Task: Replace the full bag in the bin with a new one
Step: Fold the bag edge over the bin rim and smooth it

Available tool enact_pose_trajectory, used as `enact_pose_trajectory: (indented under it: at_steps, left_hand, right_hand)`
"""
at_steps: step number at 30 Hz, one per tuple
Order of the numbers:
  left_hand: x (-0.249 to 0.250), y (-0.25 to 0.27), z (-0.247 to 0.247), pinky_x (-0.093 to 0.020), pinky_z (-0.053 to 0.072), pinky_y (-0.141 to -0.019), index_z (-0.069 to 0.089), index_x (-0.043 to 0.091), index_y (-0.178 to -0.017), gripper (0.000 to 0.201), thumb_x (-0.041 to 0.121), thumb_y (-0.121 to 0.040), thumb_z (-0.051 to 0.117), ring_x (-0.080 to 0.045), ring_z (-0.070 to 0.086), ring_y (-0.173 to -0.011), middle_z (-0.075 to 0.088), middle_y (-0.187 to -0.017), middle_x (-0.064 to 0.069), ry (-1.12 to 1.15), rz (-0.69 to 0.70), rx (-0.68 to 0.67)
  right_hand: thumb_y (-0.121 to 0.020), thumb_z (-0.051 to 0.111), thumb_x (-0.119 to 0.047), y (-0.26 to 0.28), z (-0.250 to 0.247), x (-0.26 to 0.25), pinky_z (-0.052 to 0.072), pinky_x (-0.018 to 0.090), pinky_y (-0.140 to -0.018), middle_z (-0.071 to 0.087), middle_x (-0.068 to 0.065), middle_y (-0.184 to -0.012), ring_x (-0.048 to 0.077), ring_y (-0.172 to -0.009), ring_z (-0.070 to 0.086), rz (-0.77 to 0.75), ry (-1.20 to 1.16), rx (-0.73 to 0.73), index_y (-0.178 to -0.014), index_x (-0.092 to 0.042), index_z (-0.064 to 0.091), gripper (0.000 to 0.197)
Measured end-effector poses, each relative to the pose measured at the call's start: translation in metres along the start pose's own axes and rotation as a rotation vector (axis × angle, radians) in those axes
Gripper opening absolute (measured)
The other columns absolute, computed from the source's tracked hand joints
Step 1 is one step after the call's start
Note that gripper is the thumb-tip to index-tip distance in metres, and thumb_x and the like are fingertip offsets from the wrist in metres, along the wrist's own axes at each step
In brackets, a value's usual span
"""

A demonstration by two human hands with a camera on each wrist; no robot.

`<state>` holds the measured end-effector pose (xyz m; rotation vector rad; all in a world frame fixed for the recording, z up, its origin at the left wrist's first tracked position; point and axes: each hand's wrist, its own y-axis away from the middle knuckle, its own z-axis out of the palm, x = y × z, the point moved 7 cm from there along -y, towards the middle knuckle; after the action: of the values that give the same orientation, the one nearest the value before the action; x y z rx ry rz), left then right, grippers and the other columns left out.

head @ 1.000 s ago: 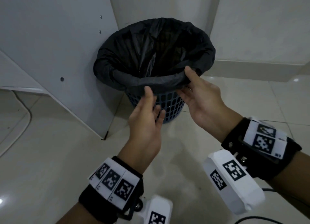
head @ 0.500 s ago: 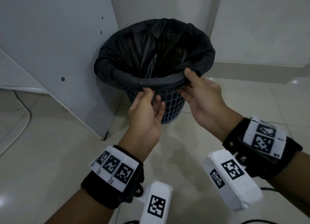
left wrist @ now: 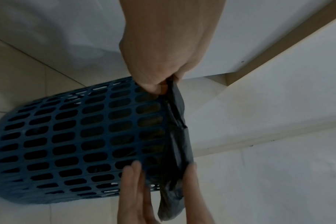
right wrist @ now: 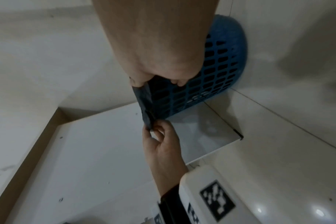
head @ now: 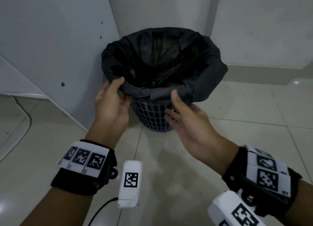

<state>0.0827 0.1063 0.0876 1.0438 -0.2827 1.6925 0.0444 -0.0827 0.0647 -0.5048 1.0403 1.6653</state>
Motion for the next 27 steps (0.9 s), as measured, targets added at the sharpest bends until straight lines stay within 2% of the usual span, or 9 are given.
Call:
enact_pose_trajectory:
  at_steps: [4, 8, 10, 12, 15, 17, 20, 22, 27]
  left_hand:
    - [0.0, -0.008, 0.004, -0.037, 0.057, -0.094, 0.057, 0.002, -0.137, 0.041, 0.008, -0.097, 0.062, -0.023, 0.068, -0.111, 0.07, -0.122, -0.01, 0.026, 0.016, -0.032]
    - [-0.007, 0.015, -0.005, -0.024, 0.056, -0.09, 0.045, 0.011, -0.147, 0.055, 0.027, -0.098, 0.064, -0.01, 0.066, -0.114, 0.063, -0.136, -0.002, 0.022, 0.167, 0.089]
    - [-0.03, 0.039, -0.01, -0.03, 0.055, -0.096, 0.05, 0.023, -0.142, 0.058, 0.041, -0.091, 0.07, -0.008, 0.066, -0.113, 0.066, -0.131, 0.005, -0.091, 0.158, 0.127]
    - [-0.058, 0.06, -0.008, -0.035, 0.054, -0.099, 0.056, 0.027, -0.136, 0.057, 0.048, -0.086, 0.073, -0.009, 0.067, -0.108, 0.07, -0.116, 0.009, -0.167, 0.075, 0.095]
    - [-0.083, 0.074, -0.006, -0.025, 0.056, -0.09, 0.055, 0.024, -0.137, 0.055, 0.043, -0.088, 0.071, -0.004, 0.068, -0.093, 0.071, -0.09, 0.015, -0.103, -0.059, 0.087]
    - [-0.086, 0.073, -0.002, -0.018, 0.053, -0.081, 0.062, 0.022, -0.131, 0.042, 0.037, -0.092, 0.068, -0.004, 0.066, -0.084, 0.071, -0.082, 0.016, -0.046, -0.102, 0.055]
    - [-0.078, 0.069, 0.004, -0.018, 0.053, -0.079, 0.071, 0.018, -0.113, 0.021, 0.028, -0.096, 0.064, -0.005, 0.064, -0.08, 0.072, -0.088, 0.009, -0.028, -0.091, 0.018]
    - [-0.074, 0.066, 0.007, -0.018, 0.054, -0.079, 0.072, 0.017, -0.108, 0.017, 0.026, -0.098, 0.061, -0.004, 0.065, -0.078, 0.073, -0.088, 0.008, -0.018, -0.101, 0.011]
    - [-0.068, 0.058, 0.011, -0.021, 0.057, -0.079, 0.066, 0.011, -0.12, 0.023, 0.021, -0.102, 0.055, -0.008, 0.067, -0.085, 0.07, -0.096, 0.001, 0.036, -0.161, -0.021]
  right_hand:
    - [-0.089, 0.071, -0.033, -0.006, -0.03, -0.023, 0.052, 0.039, -0.102, 0.068, 0.008, -0.127, 0.021, -0.109, 0.07, -0.107, -0.188, 0.123, -0.143, -0.009, 0.042, 0.066]
    - [-0.094, 0.064, -0.025, -0.006, -0.038, -0.032, 0.052, 0.037, -0.102, 0.073, 0.009, -0.115, 0.02, -0.105, 0.072, -0.132, -0.17, 0.135, -0.137, -0.006, 0.049, 0.049]
    - [-0.095, 0.062, -0.025, -0.005, -0.037, -0.032, 0.052, 0.035, -0.101, 0.074, 0.008, -0.115, 0.019, -0.105, 0.071, -0.138, -0.148, 0.109, -0.133, -0.005, 0.053, 0.044]
    - [-0.094, 0.063, -0.027, -0.006, -0.037, -0.03, 0.053, 0.034, -0.1, 0.073, 0.007, -0.116, 0.019, -0.107, 0.071, -0.129, -0.125, 0.083, -0.132, -0.005, 0.055, 0.044]
    - [-0.091, 0.067, -0.029, -0.007, -0.041, -0.025, 0.055, 0.034, -0.096, 0.073, 0.008, -0.115, 0.02, -0.109, 0.07, -0.116, -0.083, 0.085, -0.125, -0.004, 0.06, 0.044]
    - [-0.091, 0.067, -0.027, -0.008, -0.044, -0.024, 0.057, 0.031, -0.093, 0.074, 0.009, -0.113, 0.021, -0.109, 0.07, -0.127, -0.066, 0.101, -0.118, -0.002, 0.064, 0.037]
    - [-0.093, 0.065, -0.022, -0.012, -0.045, -0.026, 0.057, 0.029, -0.092, 0.075, 0.009, -0.109, 0.018, -0.103, 0.072, -0.138, -0.06, 0.082, -0.112, -0.002, 0.066, 0.028]
    - [-0.093, 0.065, -0.019, -0.015, -0.044, -0.028, 0.057, 0.029, -0.092, 0.075, 0.005, -0.102, 0.013, -0.094, 0.072, -0.131, -0.062, 0.071, -0.112, -0.003, 0.067, 0.026]
    - [-0.098, 0.059, -0.012, -0.026, -0.037, -0.029, 0.059, 0.031, -0.088, 0.066, 0.004, -0.083, 0.012, -0.079, 0.066, -0.086, -0.103, 0.028, -0.1, -0.005, 0.063, 0.009]
